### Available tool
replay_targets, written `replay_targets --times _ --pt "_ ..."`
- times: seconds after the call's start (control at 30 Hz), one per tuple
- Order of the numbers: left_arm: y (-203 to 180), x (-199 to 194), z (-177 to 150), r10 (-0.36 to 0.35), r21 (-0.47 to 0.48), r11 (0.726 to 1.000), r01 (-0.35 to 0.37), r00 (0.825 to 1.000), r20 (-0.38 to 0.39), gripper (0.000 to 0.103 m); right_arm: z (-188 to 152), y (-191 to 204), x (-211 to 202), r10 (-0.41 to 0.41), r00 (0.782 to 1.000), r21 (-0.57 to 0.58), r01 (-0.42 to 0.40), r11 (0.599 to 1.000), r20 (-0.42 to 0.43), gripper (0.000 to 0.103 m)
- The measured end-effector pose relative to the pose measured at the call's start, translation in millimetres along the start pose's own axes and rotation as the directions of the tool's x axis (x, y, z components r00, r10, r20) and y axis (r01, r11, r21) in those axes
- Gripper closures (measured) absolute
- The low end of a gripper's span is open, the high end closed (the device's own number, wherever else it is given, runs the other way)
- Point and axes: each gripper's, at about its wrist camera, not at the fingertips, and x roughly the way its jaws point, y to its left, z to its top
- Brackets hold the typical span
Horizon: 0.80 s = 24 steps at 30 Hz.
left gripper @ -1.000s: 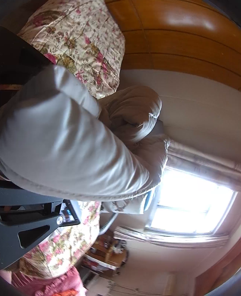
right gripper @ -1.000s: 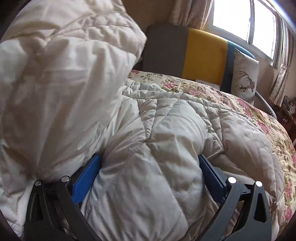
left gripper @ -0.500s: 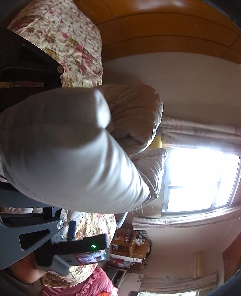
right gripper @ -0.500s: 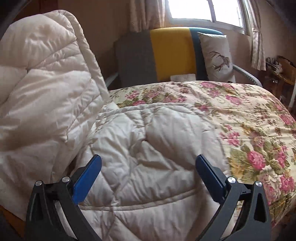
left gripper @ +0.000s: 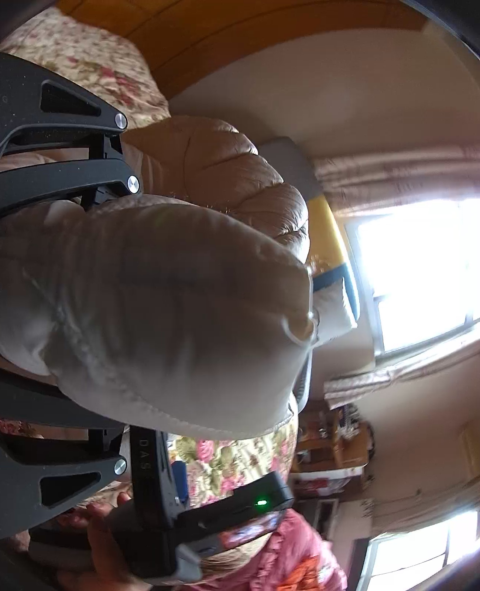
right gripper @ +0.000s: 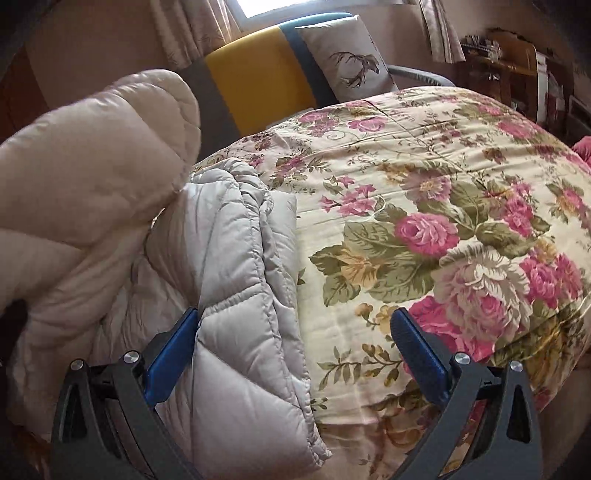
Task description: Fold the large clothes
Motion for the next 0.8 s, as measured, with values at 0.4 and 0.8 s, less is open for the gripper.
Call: replay_targets --times 0.4,0.8 --pt "-48 34 -29 -0.097 0.200 0.975 0.099 0.995 -0.022 0.009 37 -37 -72 0.165 0.973 0.185 -0.194 0.963 0.164 0.002" --pt "-33 10 -35 -0.286 0.209 0.937 0.281 0.958 -0.004 0.004 71 85 -6 0.305 0.943 -0.114 -0.321 0.940 -0.135 0.050"
